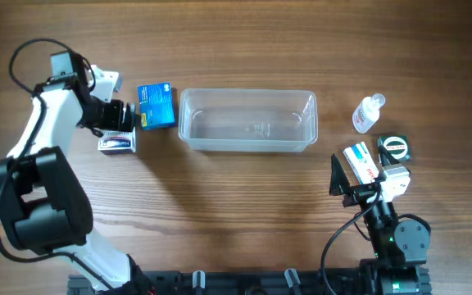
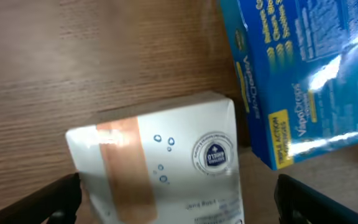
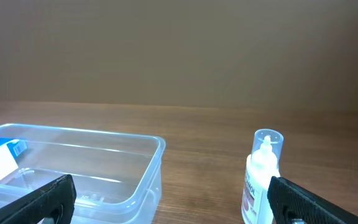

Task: Pack container
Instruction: 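Move the left gripper down over the white Hansaplast box, then close the left gripper on the white Hansaplast box, then lift the Hansaplast box and carry it over the clear container, then lower the Hansaplast box into the container's left end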

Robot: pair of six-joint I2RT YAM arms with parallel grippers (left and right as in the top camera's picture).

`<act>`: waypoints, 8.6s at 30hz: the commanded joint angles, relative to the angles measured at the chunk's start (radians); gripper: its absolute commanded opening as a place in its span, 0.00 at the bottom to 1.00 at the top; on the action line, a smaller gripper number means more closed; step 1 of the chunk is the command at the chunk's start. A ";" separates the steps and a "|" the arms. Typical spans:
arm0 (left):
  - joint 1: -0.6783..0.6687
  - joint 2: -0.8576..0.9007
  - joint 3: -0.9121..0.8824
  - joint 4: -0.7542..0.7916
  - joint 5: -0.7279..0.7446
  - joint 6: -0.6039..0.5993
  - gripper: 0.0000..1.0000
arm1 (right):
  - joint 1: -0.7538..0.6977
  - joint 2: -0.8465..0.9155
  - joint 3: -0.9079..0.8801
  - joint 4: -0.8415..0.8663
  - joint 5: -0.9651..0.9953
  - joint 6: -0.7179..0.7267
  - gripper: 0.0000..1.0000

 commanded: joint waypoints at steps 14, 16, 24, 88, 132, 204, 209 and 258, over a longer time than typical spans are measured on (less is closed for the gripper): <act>-0.006 0.009 -0.023 0.006 -0.047 -0.062 1.00 | 0.005 -0.010 -0.001 0.006 -0.024 0.005 1.00; -0.006 0.009 -0.025 0.007 -0.055 -0.081 0.99 | 0.005 -0.010 -0.001 0.006 -0.024 0.005 1.00; -0.006 0.009 -0.050 0.008 -0.062 -0.090 1.00 | 0.005 -0.010 -0.001 0.006 -0.024 0.005 1.00; -0.004 0.034 -0.088 0.087 -0.117 -0.090 0.87 | 0.005 -0.010 -0.001 0.006 -0.024 0.005 1.00; -0.323 -0.339 0.140 0.021 -0.139 -0.555 0.58 | 0.005 -0.010 -0.001 0.006 -0.024 0.005 1.00; -0.650 -0.063 0.143 -0.106 -0.209 -0.759 0.64 | 0.005 -0.010 -0.001 0.006 -0.024 0.005 1.00; -0.650 -0.063 0.143 -0.110 -0.208 -0.760 0.63 | 0.005 -0.010 -0.001 0.006 -0.024 0.005 1.00; -0.649 -0.002 0.143 -0.095 -0.253 -0.760 0.63 | 0.005 -0.010 -0.001 0.006 -0.023 0.005 1.00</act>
